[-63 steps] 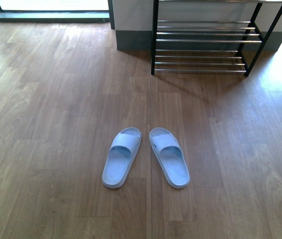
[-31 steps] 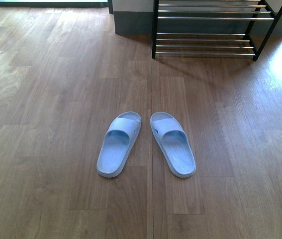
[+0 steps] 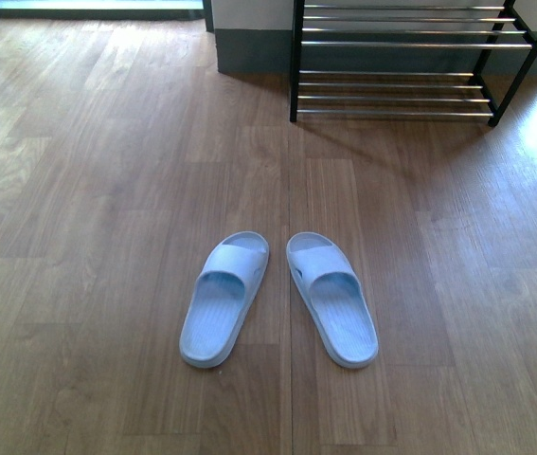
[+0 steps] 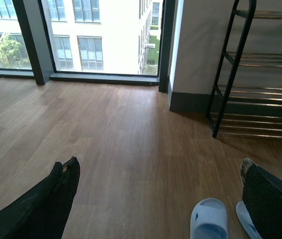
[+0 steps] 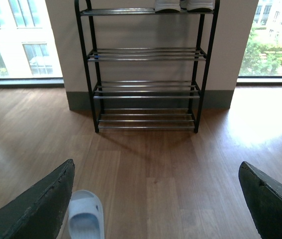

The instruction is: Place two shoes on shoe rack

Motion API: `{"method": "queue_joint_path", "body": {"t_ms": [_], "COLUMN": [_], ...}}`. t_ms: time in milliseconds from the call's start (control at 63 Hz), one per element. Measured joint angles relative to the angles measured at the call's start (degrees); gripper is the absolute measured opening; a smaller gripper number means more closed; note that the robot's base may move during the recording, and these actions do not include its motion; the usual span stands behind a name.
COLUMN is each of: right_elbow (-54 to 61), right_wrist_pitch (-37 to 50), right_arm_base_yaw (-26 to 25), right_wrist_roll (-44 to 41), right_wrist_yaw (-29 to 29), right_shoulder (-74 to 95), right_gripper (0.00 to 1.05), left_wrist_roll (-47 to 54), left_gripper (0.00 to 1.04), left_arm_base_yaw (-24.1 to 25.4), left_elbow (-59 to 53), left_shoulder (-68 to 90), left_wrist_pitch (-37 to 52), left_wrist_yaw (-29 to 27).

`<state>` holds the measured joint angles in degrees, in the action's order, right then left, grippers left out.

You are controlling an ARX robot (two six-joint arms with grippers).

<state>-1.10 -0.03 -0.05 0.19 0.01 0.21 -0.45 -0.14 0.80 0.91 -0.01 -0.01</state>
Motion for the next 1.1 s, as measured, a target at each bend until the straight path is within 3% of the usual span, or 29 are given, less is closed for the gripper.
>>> {"method": "queue_joint_path", "body": {"t_ms": [477, 540, 619, 747, 858, 1096], "right_elbow": [0.0, -0.1, -0.3, -3.0, -10.3, -25.1], "right_wrist_pitch": [0.0, 2.7, 16.7, 35.6, 53.7, 64.0], "right_arm_base_yaw": [0.0, -0.9, 3.4, 5.9, 8.6, 13.0], "right_wrist_roll": [0.0, 1.2, 0.9, -0.3, -1.3, -5.9], "right_wrist_yaw": [0.0, -7.5, -8.2, -7.5, -7.0, -5.9], "right_shoulder": [0.1, 3.8, 22.5, 49.3, 82.4, 125.4], "right_gripper": [0.96, 0.96, 0.96, 0.96, 0.96, 0.96], "left_wrist_roll": [0.0, 0.0, 0.0, 0.0, 0.0, 0.0], "left_gripper": [0.95, 0.95, 0.95, 0.95, 0.95, 0.95], "left_arm_base_yaw": [0.0, 0.0, 0.0, 0.0, 0.0, 0.0], "left_elbow": [0.0, 0.0, 0.0, 0.0, 0.0, 0.0], "left_shoulder": [0.0, 0.0, 0.0, 0.0, 0.0, 0.0], "left_wrist_pitch": [0.0, 0.0, 0.0, 0.0, 0.0, 0.0], "left_wrist_yaw": [0.0, 0.0, 0.0, 0.0, 0.0, 0.0]}}
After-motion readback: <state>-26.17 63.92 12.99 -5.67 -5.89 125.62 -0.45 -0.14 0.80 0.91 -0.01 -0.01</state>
